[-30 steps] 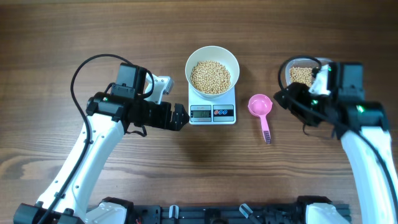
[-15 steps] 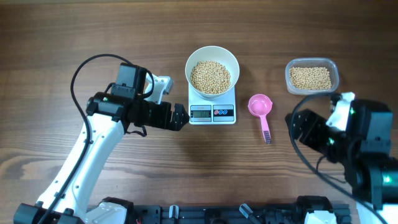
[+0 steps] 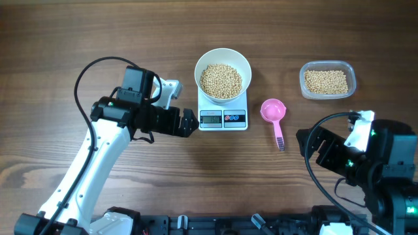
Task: Scoop item into bowl and weigh 150g on scale
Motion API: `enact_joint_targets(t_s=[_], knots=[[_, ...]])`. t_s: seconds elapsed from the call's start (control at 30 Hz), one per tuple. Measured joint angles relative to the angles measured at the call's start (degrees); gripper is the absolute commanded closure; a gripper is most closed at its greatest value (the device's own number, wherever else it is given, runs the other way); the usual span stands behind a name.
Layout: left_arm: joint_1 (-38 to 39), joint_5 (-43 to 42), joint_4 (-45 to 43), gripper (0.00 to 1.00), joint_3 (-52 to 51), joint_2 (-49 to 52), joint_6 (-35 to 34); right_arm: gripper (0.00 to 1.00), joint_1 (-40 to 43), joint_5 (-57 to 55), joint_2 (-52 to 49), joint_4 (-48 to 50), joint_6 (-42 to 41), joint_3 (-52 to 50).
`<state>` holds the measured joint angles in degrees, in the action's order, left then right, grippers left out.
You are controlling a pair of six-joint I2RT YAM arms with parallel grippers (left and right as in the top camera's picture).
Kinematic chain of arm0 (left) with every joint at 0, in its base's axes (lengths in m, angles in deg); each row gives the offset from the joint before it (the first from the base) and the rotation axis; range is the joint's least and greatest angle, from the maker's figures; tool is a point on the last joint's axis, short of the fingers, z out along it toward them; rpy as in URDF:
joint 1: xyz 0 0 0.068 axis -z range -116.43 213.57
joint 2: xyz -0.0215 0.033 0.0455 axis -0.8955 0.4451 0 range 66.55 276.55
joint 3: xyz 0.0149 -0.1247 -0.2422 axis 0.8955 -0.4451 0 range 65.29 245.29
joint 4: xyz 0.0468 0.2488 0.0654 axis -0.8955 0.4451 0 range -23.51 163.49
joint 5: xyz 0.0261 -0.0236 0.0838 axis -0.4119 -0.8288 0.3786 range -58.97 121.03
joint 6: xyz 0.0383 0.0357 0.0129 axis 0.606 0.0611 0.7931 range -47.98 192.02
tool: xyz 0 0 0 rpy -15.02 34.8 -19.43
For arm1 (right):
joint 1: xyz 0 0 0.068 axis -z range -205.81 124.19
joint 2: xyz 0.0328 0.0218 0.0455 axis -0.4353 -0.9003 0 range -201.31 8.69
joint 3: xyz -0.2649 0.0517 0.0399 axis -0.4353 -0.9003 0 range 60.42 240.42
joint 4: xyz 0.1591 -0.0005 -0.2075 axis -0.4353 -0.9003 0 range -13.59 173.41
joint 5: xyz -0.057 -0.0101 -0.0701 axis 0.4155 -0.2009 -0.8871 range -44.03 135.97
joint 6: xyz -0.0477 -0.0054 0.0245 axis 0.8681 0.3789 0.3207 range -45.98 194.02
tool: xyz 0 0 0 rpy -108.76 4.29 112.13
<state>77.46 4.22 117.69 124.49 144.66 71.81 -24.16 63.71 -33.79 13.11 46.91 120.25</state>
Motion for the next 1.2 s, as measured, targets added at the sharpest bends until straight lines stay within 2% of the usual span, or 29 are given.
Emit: enact_joint_targets(t_s=[0.23,0.5,0.7,0.8,1.03,1.2], knots=[[0.0,0.0,0.0,0.0,0.0,0.0,0.0,0.0,0.0,-0.28,-0.76,0.0,-1.31,0.0],[0.0,0.0,0.0,0.0,0.0,0.02,0.0,0.0,0.0,-6.34,-0.76,-0.2,-1.29,0.0],[0.0,0.0,0.0,0.0,0.0,0.02,0.0,0.0,0.0,-7.76,0.42,1.05,1.81,-0.96],[0.0,0.0,0.0,0.0,0.0,0.0,0.0,0.0,0.0,-8.0,3.02,7.02,4.85,-3.91],[0.0,0.0,0.0,0.0,0.0,0.0,0.0,0.0,0.0,-8.79,15.89,33.2,11.41,-19.19],[0.0,-0.02,0.0,0.0,0.02,0.02,0.0,0.0,0.0,-10.16,25.38,43.71,13.42,-29.7]])
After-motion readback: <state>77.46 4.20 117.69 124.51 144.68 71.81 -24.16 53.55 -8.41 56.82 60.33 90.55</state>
